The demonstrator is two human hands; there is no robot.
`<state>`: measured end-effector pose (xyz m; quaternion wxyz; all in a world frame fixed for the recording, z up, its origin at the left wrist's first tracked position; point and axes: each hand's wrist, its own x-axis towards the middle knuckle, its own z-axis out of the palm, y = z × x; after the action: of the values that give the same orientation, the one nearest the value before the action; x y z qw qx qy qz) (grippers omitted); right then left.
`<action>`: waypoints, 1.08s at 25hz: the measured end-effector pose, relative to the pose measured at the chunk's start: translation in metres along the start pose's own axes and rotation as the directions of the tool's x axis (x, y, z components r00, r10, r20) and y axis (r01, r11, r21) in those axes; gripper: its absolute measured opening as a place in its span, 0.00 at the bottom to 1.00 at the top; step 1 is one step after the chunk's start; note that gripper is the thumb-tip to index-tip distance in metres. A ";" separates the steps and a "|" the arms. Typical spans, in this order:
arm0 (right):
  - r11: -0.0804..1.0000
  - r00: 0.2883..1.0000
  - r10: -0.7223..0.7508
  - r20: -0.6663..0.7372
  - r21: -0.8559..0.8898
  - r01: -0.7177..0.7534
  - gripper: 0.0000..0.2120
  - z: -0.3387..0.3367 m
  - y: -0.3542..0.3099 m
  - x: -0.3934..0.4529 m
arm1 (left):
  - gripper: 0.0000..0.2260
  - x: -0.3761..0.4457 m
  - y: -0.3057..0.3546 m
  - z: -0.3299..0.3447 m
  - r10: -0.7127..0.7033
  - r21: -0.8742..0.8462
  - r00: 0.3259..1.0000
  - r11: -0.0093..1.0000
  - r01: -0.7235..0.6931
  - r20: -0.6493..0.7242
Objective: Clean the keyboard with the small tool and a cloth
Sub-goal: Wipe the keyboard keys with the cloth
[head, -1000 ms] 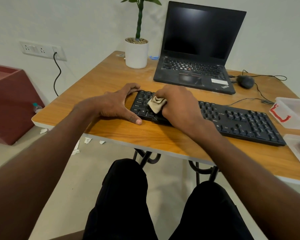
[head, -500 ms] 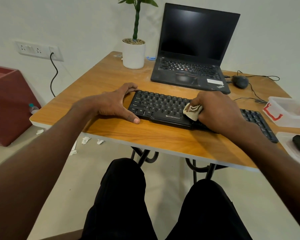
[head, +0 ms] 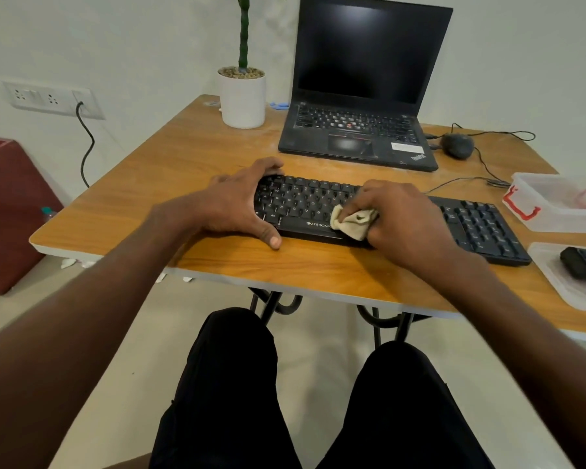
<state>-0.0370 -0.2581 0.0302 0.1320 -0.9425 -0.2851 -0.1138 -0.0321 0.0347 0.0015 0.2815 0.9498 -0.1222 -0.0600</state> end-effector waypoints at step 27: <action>0.999 0.996 -0.018 -0.082 -0.042 0.014 0.17 0.001 -0.003 -0.042 | 0.65 -0.002 0.001 0.010 0.017 0.002 0.993 1.000 -0.017 -0.116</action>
<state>-0.0723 -0.2765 0.0174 0.1234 -0.9372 -0.2846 -0.1597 -0.0364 0.0289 -0.0058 0.2882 0.9508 -0.1139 -0.0022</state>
